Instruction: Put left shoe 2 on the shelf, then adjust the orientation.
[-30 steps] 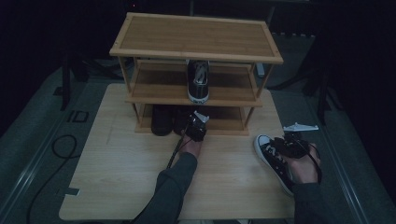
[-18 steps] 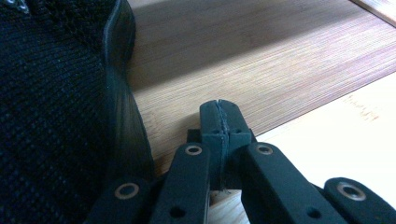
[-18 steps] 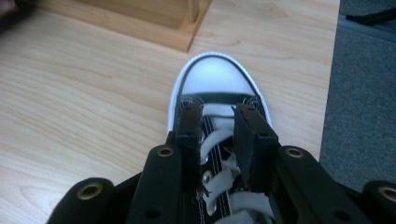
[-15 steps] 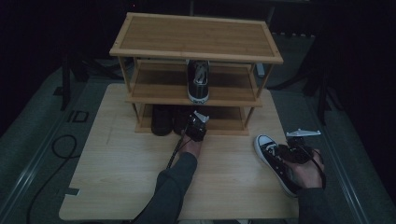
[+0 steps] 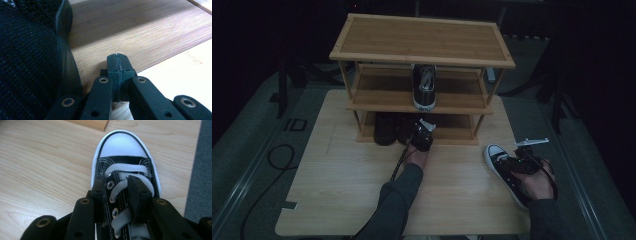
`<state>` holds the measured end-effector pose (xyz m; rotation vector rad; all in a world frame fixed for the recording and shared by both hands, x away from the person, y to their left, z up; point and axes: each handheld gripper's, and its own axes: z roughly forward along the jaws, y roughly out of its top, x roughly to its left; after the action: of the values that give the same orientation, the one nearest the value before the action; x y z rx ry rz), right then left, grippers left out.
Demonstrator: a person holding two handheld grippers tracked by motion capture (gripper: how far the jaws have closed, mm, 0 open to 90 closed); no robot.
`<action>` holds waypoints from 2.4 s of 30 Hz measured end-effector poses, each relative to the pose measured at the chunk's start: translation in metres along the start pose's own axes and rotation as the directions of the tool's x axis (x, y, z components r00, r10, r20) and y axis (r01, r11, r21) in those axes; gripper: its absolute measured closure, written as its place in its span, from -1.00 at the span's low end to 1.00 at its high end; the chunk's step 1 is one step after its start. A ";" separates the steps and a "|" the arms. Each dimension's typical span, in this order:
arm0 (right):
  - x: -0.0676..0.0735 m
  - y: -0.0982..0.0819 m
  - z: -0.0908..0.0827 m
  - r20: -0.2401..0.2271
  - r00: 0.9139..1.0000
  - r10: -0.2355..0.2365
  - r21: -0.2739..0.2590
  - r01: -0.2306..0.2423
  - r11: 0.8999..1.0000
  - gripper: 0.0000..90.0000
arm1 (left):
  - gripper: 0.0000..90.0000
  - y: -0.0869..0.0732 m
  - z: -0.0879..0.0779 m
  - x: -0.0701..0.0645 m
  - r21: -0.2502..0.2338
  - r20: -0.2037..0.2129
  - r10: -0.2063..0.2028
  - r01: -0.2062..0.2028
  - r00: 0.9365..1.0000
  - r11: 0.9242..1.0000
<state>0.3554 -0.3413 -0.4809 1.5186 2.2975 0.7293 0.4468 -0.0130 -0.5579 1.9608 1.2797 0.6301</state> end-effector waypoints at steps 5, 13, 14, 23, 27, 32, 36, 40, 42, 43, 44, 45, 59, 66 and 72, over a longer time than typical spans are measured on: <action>0.001 0.003 0.003 0.013 1.000 0.002 0.041 -0.003 0.999 0.70 | 1.00 0.000 0.000 0.000 0.000 0.000 0.000 0.000 1.000 1.000; 0.003 0.003 0.000 0.013 1.000 0.016 0.027 -0.016 1.000 0.91 | 1.00 0.000 0.000 0.000 0.000 -0.002 0.002 -0.002 1.000 1.000; 0.004 0.003 -0.001 0.013 1.000 0.015 0.024 -0.015 1.000 0.92 | 1.00 0.000 0.000 0.000 0.000 -0.001 0.002 -0.002 1.000 1.000; 0.012 0.003 -0.003 0.005 1.000 0.009 0.009 -0.009 1.000 0.94 | 1.00 0.000 0.000 0.000 0.000 -0.002 0.002 -0.002 1.000 1.000; 0.016 0.003 -0.003 -0.045 0.999 0.007 0.003 -0.007 1.000 0.94 | 1.00 0.000 0.000 0.000 0.000 -0.001 0.002 -0.002 1.000 1.000; 0.027 0.008 0.001 -0.066 0.998 -0.008 0.003 0.008 1.000 0.94 | 1.00 0.000 0.000 0.000 0.000 -0.001 0.002 -0.002 1.000 1.000; 0.038 0.014 0.006 -0.103 0.994 -0.030 0.005 0.030 1.000 0.94 | 1.00 0.000 0.000 0.000 0.000 0.000 0.001 -0.001 1.000 1.000; 0.054 0.023 0.013 -0.125 0.991 -0.049 -0.001 0.050 0.999 0.94 | 1.00 0.000 0.000 0.000 -0.001 0.000 0.000 0.000 1.000 1.000; 0.060 0.027 0.016 -0.153 0.986 -0.060 0.000 0.060 0.998 0.94 | 1.00 0.000 0.000 0.000 0.000 0.001 -0.001 0.001 1.000 1.000; 0.066 0.030 0.018 -0.169 0.983 -0.067 -0.005 0.067 0.998 0.94 | 1.00 0.000 0.000 0.000 0.000 0.001 -0.001 0.001 1.000 1.000; 0.068 0.031 0.019 -0.176 0.982 -0.071 -0.006 0.071 0.997 0.94 | 1.00 0.000 0.000 0.000 0.000 0.001 -0.001 0.001 1.000 1.000; 0.074 0.035 0.021 -0.186 0.980 -0.077 -0.008 0.077 0.997 0.94 | 1.00 0.000 0.000 0.000 0.000 0.001 0.000 0.000 1.000 1.000; 0.088 0.051 0.017 -0.185 0.969 -0.165 -0.045 0.160 0.986 0.81 | 1.00 0.000 0.000 0.001 0.000 0.003 -0.004 0.004 1.000 1.000; 0.068 0.048 -0.001 -0.163 0.974 -0.157 -0.088 0.144 0.986 0.76 | 1.00 0.000 0.000 0.001 0.000 0.003 -0.006 0.006 1.000 1.000; 0.049 0.035 -0.006 -0.145 0.980 -0.140 -0.086 0.128 0.988 0.72 | 1.00 0.000 0.000 0.001 0.000 0.003 -0.006 0.006 1.000 1.000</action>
<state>0.3596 -0.2871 -0.4553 1.3016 2.4227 0.9114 0.4468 -0.0120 -0.5579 1.9561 1.2833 0.6236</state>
